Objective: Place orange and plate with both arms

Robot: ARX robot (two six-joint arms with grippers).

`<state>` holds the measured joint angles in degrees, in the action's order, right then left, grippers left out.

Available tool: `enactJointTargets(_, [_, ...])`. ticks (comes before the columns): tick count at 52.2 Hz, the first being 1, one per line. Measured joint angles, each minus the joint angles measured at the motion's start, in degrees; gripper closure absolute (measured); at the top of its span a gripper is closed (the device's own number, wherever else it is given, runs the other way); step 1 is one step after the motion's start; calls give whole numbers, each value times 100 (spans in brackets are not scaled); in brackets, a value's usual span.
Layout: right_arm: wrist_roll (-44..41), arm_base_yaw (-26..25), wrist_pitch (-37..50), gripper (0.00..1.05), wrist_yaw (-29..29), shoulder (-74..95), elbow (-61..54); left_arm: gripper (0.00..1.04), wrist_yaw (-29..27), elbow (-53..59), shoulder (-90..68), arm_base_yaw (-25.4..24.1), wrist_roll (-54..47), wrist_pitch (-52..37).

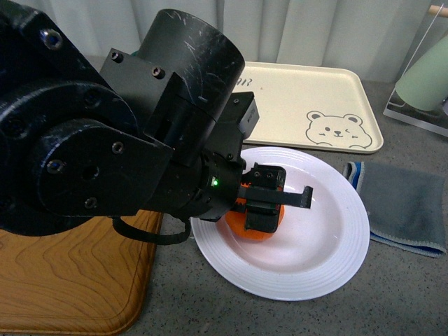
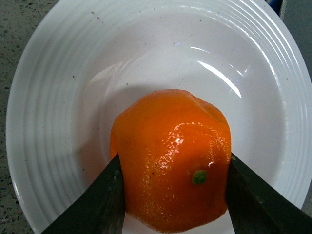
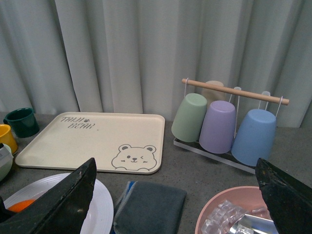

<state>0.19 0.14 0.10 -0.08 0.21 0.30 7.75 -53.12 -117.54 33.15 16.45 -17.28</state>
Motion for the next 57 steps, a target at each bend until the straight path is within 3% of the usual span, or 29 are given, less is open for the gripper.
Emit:
enactJointTargets(5, [0, 0, 0, 9, 0, 0, 0, 57, -59, -24, -44, 13, -7, 2])
enactJointTargets(25, [-2, 0, 0, 9, 0, 0, 0, 5, -26, -42, 44, 13, 15, 118])
enactJointTargets(48, [0, 0, 0, 9, 0, 0, 0, 7, -955, 203, 1034, -240, -24, -133])
enactJointTargets(50, [0, 0, 0, 9, 0, 0, 0, 11, -1478, 367, 988, -227, -190, -739])
enactJointTargets(52, [0, 0, 0, 9, 0, 0, 0, 19, -2446, 787, 872, -229, -562, -2175])
enactJointTargets(53, [-2, 0, 0, 9, -2, 0, 0, 20, -2551, 848, 859, -232, -658, -2347])
enactJointTargets(54, [-2, 0, 0, 9, -20, 0, 0, 25, -2988, 1220, 831, -260, -896, -3239])
enactJointTargets(57, [-2, 0, 0, 9, 0, 0, 0, 36, -3357, 1934, 894, -424, -1200, -4616])
